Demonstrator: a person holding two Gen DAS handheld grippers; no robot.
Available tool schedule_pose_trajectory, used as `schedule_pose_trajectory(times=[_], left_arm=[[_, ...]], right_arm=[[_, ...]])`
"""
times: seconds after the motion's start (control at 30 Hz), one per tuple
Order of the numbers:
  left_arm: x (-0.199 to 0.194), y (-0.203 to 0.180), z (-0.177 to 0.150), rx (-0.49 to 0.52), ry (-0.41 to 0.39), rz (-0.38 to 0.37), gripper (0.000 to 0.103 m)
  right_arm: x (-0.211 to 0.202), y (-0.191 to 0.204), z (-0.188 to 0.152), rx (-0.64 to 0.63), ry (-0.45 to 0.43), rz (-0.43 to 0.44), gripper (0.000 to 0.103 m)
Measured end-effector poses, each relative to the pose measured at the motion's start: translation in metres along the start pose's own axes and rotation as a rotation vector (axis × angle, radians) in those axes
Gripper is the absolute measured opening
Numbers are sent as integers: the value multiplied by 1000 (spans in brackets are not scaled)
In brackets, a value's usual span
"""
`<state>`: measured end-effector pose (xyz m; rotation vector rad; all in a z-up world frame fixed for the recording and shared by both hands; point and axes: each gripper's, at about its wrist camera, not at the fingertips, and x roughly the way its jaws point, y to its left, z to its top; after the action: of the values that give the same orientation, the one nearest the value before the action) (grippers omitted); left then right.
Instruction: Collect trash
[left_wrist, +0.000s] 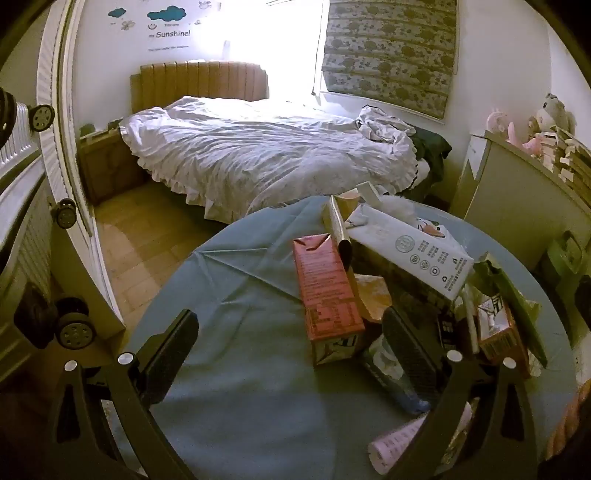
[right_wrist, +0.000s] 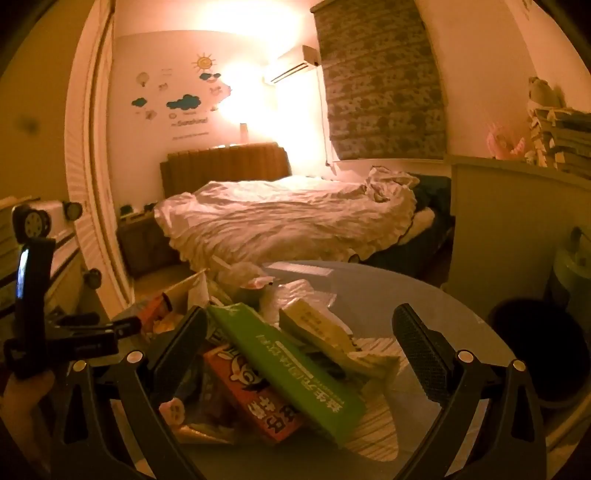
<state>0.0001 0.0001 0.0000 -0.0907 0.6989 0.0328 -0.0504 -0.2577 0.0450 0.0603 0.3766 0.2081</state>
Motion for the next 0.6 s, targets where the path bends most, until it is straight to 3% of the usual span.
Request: schedule_pose_trajectory(times=[0.6], left_arm=[[1, -1, 0, -3, -2, -1, 98]], right_arm=[[1, -3, 1, 12, 4, -3, 99]])
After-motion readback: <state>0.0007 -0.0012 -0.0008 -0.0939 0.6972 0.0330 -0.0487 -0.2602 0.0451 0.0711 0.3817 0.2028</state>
